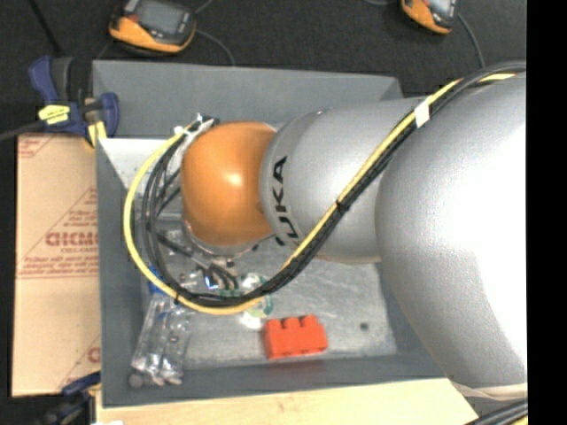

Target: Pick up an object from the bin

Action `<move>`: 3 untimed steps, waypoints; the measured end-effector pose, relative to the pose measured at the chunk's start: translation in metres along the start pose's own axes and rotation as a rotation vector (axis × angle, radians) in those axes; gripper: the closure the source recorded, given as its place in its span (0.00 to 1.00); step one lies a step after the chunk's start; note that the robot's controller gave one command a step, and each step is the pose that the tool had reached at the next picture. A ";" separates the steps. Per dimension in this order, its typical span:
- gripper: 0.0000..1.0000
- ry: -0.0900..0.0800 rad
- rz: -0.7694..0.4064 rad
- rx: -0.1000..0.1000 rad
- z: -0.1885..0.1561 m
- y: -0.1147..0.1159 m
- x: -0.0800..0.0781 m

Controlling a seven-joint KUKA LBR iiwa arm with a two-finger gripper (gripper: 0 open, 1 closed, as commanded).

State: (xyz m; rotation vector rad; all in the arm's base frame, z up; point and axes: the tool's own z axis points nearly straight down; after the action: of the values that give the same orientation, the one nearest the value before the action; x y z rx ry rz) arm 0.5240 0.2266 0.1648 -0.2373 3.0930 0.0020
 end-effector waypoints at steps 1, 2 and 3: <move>0.00 -0.012 0.208 -0.003 0.046 -0.002 -0.015; 1.00 -0.005 0.205 -0.002 0.048 0.000 -0.013; 0.00 -0.013 0.205 -0.003 0.046 0.000 -0.015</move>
Offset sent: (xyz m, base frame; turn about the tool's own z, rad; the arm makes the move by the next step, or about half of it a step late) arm 0.0014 0.0060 -0.0554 0.2001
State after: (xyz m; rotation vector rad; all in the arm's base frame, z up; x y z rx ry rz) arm 0.5403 0.2286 0.1190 0.0798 3.0891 0.0151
